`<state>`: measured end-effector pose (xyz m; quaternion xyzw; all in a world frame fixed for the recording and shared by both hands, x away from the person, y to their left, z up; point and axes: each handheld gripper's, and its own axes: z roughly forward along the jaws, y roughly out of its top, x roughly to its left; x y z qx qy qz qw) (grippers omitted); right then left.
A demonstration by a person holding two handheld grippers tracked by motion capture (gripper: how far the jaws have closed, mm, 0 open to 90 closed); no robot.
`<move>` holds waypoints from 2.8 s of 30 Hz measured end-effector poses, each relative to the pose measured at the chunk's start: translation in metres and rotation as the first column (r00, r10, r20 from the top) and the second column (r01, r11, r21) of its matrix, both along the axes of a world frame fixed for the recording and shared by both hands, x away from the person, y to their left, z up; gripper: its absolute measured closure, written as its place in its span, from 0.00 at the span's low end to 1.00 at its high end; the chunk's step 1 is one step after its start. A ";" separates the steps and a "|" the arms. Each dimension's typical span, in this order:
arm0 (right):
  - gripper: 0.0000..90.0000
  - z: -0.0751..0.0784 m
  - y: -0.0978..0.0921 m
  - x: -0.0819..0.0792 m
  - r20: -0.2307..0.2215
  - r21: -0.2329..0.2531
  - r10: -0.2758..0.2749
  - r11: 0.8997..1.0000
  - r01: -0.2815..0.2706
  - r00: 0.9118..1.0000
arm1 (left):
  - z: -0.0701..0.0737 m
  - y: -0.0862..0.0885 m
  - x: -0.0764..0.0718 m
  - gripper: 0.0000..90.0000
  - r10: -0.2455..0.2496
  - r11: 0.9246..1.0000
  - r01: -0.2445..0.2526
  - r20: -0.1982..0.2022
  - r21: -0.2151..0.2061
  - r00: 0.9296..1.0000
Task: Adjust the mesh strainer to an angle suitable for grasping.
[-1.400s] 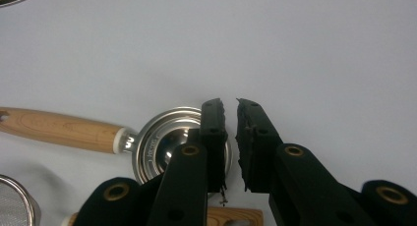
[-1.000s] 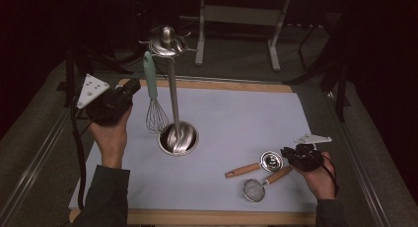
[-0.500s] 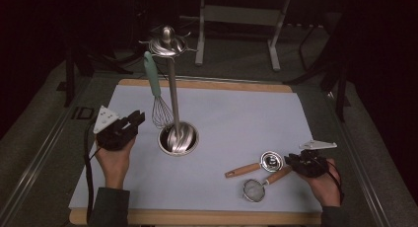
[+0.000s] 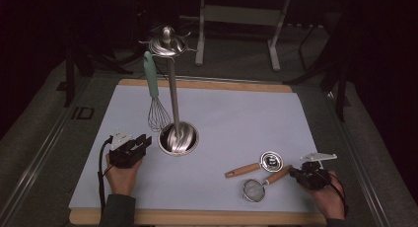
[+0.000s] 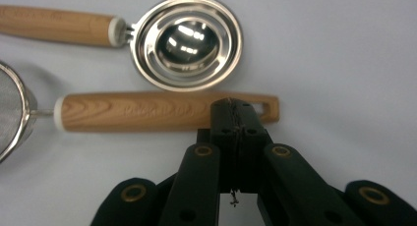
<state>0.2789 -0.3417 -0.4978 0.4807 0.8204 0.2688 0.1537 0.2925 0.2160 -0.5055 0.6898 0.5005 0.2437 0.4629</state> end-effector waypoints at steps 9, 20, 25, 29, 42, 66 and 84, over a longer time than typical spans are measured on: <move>1.00 -0.008 0.006 0.001 -0.046 -0.030 0.013 0.999 -0.014 0.999 | -0.033 -0.007 0.014 0.80 -0.006 0.997 0.011 -0.076 0.074 0.997; 1.00 -0.008 0.006 0.004 -0.054 -0.011 -0.022 1.000 0.021 0.998 | -0.033 -0.010 0.013 0.81 0.000 0.996 0.006 -0.068 0.091 0.998; 1.00 -0.008 0.006 0.004 -0.066 -0.015 -0.026 1.000 0.025 0.997 | -0.033 -0.010 0.013 0.81 0.001 0.995 0.005 -0.070 0.095 0.998; 1.00 -0.009 0.004 0.004 -0.076 -0.007 -0.030 1.000 0.030 0.997 | -0.034 -0.011 0.013 0.81 0.002 0.995 0.005 -0.070 0.097 0.998; 1.00 -0.012 0.008 0.012 -0.092 -0.015 -0.025 1.000 0.024 0.995 | -0.034 -0.013 0.014 0.79 0.000 0.993 0.010 -0.078 0.120 0.997; 0.76 -0.011 0.066 0.047 -0.074 -0.017 0.022 1.000 -0.024 0.997 | -0.034 -0.014 0.014 0.79 -0.002 0.991 0.012 -0.079 0.130 0.997; 0.45 -0.008 0.068 0.044 -0.156 0.162 -0.063 0.983 0.089 0.986 | -0.034 -0.015 0.014 0.78 -0.003 0.991 0.013 -0.079 0.134 0.997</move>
